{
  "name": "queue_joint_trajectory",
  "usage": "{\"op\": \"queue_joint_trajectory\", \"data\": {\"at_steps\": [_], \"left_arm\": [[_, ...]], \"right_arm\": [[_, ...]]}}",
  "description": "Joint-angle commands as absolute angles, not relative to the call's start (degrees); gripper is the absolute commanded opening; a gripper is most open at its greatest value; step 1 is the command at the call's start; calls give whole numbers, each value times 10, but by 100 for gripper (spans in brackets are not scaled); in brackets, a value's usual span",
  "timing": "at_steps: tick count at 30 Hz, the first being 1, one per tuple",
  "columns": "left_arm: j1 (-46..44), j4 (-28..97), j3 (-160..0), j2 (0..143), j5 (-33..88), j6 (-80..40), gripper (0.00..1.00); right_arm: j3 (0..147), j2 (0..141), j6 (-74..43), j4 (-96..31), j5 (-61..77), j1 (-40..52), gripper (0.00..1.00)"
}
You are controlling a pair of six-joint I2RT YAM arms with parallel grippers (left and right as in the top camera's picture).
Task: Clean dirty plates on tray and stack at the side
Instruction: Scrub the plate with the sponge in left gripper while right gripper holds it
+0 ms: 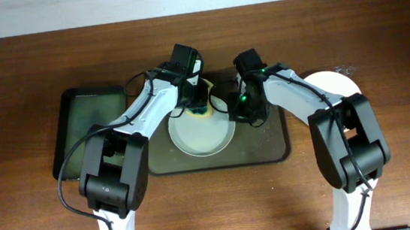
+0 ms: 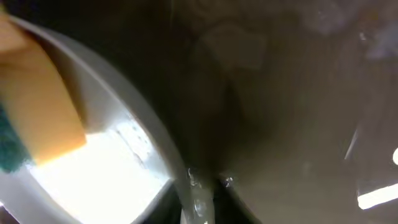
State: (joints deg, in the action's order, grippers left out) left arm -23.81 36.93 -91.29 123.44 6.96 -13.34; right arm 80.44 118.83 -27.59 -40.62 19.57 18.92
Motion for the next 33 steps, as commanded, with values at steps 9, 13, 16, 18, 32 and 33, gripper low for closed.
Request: {"op": "queue_joint_trajectory", "data": {"at_steps": [9,13,16,18,32,33], "left_arm": [[-222,578,-912,1247,149,47,0],[-222,642,-911,1247,206,178,0],[-222,656,-911,1247,273,216,0],[-222,654,-911,1247,276,216,0],[-222,328,-921,1247,-175,-143,0],[-222,336,-929,1247,-190,-143,0]], "right_arm": [[799,1210,-294,-398,184,187,4],[799,1210,-294,-398,184,187,4],[799,1210,-294,-398,184,187,4],[799,1210,-294,-399,184,187,4],[797,1214,-294,-402,173,187,4],[797,1214,-294,-402,173,187,4]]}}
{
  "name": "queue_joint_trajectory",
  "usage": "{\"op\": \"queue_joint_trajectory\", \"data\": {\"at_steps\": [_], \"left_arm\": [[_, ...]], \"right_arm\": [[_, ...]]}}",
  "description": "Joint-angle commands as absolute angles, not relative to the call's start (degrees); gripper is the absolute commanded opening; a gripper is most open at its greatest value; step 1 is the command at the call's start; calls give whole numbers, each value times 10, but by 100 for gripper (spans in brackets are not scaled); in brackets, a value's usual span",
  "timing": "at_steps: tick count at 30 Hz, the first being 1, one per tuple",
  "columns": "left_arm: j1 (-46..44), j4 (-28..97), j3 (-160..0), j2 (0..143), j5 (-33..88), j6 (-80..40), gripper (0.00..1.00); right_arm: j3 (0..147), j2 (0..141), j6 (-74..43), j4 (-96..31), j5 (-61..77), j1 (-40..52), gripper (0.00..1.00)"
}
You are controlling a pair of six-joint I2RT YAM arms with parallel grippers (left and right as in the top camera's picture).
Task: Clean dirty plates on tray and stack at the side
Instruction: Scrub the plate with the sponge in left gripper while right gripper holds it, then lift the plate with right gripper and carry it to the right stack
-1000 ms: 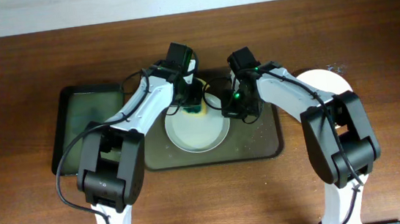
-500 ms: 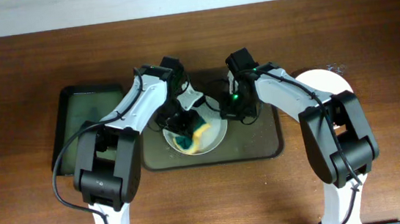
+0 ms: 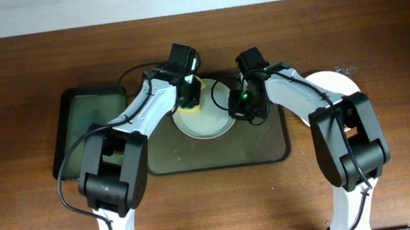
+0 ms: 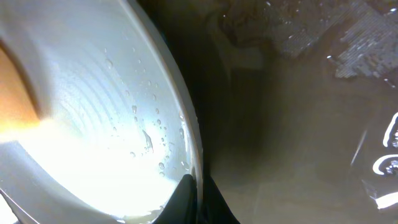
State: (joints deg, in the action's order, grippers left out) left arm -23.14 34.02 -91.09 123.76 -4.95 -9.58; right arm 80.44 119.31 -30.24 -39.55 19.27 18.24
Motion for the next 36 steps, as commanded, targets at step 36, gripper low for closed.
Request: {"op": "queue_joint_trajectory", "data": {"at_steps": [36], "left_arm": [[-216,657,-1132,1248,-152,-136,0]], "right_arm": [[797,1195,-284,-418,175,191,4]]}}
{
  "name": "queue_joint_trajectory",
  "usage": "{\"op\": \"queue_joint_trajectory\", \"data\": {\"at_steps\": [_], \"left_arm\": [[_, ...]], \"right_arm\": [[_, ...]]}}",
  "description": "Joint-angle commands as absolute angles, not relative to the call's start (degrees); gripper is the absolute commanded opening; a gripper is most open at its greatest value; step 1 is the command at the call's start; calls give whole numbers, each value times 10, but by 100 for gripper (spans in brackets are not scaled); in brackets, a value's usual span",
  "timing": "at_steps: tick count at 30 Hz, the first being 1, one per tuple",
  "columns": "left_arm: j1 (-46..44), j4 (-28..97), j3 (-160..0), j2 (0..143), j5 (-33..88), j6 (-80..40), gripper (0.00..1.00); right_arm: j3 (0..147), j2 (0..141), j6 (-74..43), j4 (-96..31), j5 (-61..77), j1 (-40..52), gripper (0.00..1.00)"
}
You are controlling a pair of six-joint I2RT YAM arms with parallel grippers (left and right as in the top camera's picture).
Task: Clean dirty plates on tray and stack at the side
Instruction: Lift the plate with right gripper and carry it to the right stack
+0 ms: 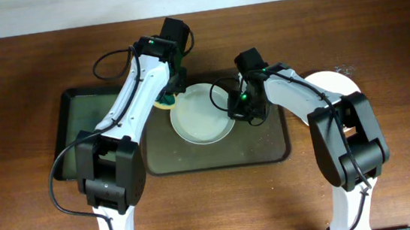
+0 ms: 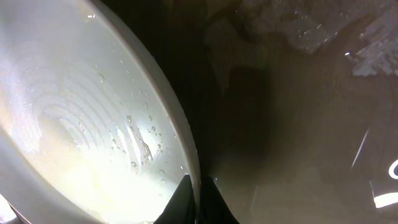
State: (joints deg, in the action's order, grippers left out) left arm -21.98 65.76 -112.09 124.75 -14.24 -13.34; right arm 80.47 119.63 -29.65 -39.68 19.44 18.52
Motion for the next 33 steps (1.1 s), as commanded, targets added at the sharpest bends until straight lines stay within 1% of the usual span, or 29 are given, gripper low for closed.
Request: {"op": "queue_joint_trajectory", "data": {"at_steps": [1,3,9,13,17,20,24,28,30,33], "left_arm": [[-216,657,-1132,1248,-152,-136,0],[-216,656,-1132,1248,-147,-136,0],[-203,652,-1132,1248,-78,-135,0],[-190,649,-1132,1248,-40,-132,0],[-186,645,-1132,1248,5,-132,0],[-186,646,-1132,1248,18,-132,0],[-186,646,-1132,1248,18,-132,0],[-186,646,-1132,1248,18,-132,0],[-186,645,-1132,1248,18,-132,0],[-186,644,-1132,1248,18,-132,0]], "right_arm": [[797,1182,-272,-426,174,191,4],[797,1151,-261,-440,156,191,4],[797,1022,-262,-516,-16,192,4],[797,964,-262,-547,-112,200,4],[797,915,-279,-563,-300,260,4],[797,914,-293,-575,-440,321,4],[797,915,-338,-588,-563,379,4],[797,915,-349,-588,-603,413,4],[797,915,-349,-592,-605,413,4],[797,915,-349,-602,-646,414,4]]}}
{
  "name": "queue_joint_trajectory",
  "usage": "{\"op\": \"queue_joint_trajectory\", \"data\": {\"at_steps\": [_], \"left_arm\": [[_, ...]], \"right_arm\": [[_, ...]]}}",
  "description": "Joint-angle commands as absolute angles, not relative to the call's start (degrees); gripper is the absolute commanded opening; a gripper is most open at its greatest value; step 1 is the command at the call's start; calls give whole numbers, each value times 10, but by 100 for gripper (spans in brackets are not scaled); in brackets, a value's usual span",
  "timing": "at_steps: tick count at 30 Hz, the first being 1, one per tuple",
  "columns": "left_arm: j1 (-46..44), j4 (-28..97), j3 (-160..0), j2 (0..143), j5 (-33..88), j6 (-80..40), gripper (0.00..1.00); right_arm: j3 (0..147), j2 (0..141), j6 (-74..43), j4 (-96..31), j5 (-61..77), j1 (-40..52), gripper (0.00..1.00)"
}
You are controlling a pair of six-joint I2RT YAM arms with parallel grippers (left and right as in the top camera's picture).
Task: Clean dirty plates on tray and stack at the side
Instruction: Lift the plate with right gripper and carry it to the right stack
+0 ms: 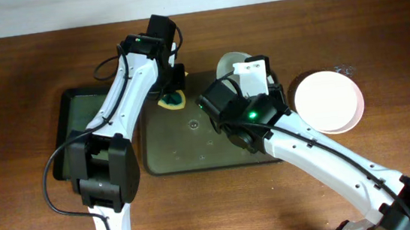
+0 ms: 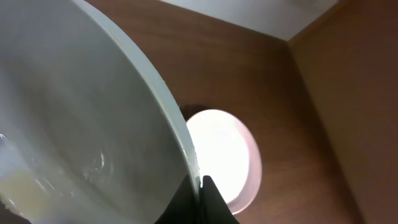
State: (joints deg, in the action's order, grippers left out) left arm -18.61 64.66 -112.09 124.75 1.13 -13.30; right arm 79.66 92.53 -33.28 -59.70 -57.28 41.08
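Note:
My right gripper [image 2: 200, 185] is shut on the rim of a wet white plate [image 2: 74, 124]. The plate [image 1: 228, 63] is held up on edge, high over the far right of the dark tray [image 1: 216, 148]. A pink-rimmed white plate [image 1: 329, 101] lies on the table to the right of the tray and also shows in the right wrist view as the pink plate [image 2: 227, 155]. A yellow-green sponge [image 1: 171, 100] rests at the tray's far left corner. My left gripper [image 1: 174, 86] is right over the sponge; its jaws are hidden.
A second dark tray [image 1: 79, 135] lies at the left on the brown wooden table [image 1: 378, 30]. Water drops glisten on the middle tray. A pale wall borders the table's far edge.
My right arm has risen with the plate, which has left the tray floor and now stands on edge above the tray's far right. The left gripper and sponge have barely shifted.
First the sponge was on the plate under my left gripper while my right gripper pinched the plate's rim. Then the plate was tilted with the sponge still on it. Then the sponge was off at the tray's far left. Now the plate is lifted clear.

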Motion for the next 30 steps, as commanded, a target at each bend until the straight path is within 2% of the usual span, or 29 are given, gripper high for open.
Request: {"op": "queue_joint_trajectory", "data": {"at_steps": [1,8,13,21,24,26,30], "left_arm": [[-186,643,-1132,1248,18,-132,0],[-186,643,-1132,1248,18,-132,0],[-186,639,-1132,1248,18,-132,0],[-186,639,-1132,1248,18,-132,0],[-186,639,-1132,1248,18,-132,0],[-186,639,-1132,1248,18,-132,0],[-184,639,-1132,1248,18,-132,0]], "right_arm": [[797,915,-348,-605,-660,414,4],[797,915,-348,-608,-700,416,4],[797,915,-348,-608,-818,458,4],[797,915,-348,-609,-808,476,4],[797,915,-349,-609,-704,459,4],[797,915,-349,-609,-574,419,4],[797,915,-338,-597,-279,251,4]]}}
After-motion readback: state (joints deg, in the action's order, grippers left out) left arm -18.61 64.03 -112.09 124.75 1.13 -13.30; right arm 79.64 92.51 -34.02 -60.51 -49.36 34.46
